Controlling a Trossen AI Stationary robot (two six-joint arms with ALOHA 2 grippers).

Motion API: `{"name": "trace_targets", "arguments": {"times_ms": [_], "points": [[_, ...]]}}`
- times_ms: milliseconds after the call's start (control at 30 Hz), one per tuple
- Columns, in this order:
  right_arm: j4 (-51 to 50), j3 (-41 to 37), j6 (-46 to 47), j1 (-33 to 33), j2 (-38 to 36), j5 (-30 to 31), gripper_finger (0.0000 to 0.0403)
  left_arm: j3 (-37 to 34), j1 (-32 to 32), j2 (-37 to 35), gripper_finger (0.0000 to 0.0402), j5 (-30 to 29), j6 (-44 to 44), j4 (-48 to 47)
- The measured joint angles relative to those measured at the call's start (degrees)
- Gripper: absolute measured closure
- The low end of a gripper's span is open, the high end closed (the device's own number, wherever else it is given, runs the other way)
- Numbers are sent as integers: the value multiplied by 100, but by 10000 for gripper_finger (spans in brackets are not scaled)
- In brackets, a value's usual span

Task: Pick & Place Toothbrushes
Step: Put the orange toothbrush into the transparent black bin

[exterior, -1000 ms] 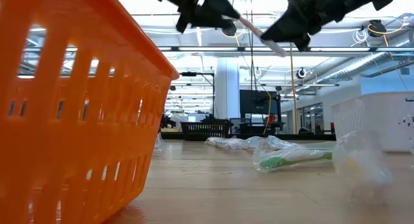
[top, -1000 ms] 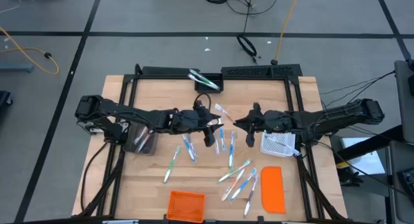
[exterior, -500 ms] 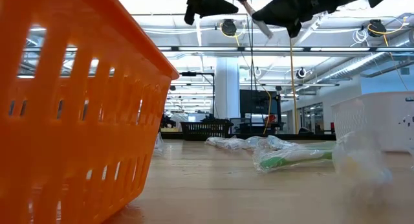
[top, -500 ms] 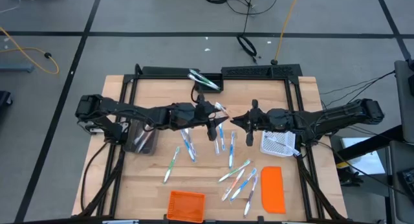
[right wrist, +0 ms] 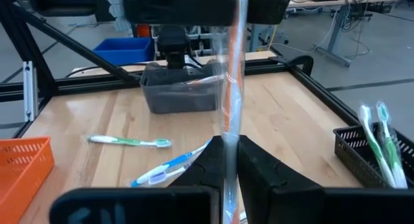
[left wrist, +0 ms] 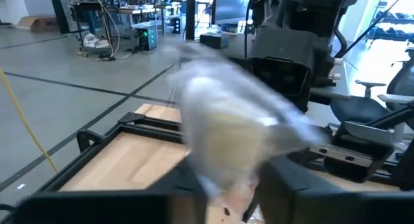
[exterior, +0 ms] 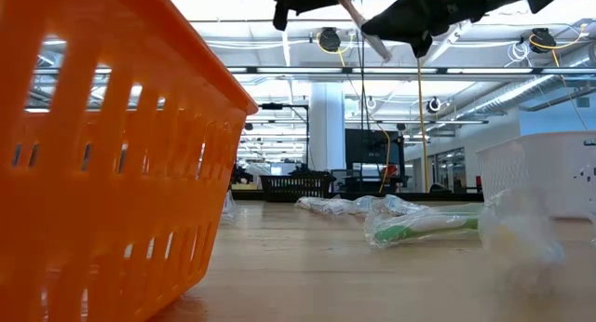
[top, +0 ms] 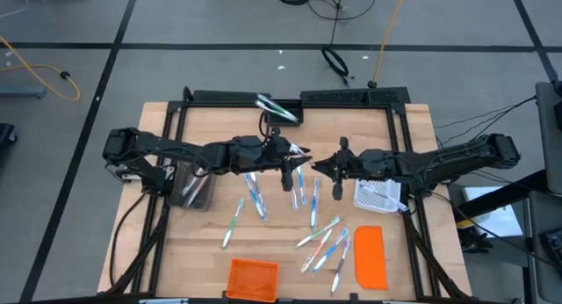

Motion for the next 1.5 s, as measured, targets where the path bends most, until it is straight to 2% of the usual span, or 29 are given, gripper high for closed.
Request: {"name": "trace_targets", "arguments": {"times_ms": [67,133,333,467,667,867,967,1267,1500], "points": [[-15,-2,-6,2,0,-1,388,0,0,0,367,8,72,-25],[-20,-2,-34,2,2,-1,386,0,-6,0,387,38,119,-28],[-44,-7,-46,-4,4,20,380,7,-6,-3,393,57,132,-212],[-52,-9,-48,-6,4,51,360,9,-13,-7,394,55,176,-324],[-120,-2,-130,-6,-7,57,326,-11,-35,-188,396,-216,199,-1118],[-163,-2,-160,-8,-4,52,300,-9,-174,-760,396,-1029,-224,-2966],[-170,-2,-168,-6,-4,45,294,-4,-250,-1089,396,-1227,-687,-3923],[-296,-2,-170,-6,-2,43,292,1,-603,-1852,396,-1931,-2704,-6842],[-411,-2,-172,-6,-2,43,291,4,-870,-2485,396,-2096,-4285,-8321]]}}
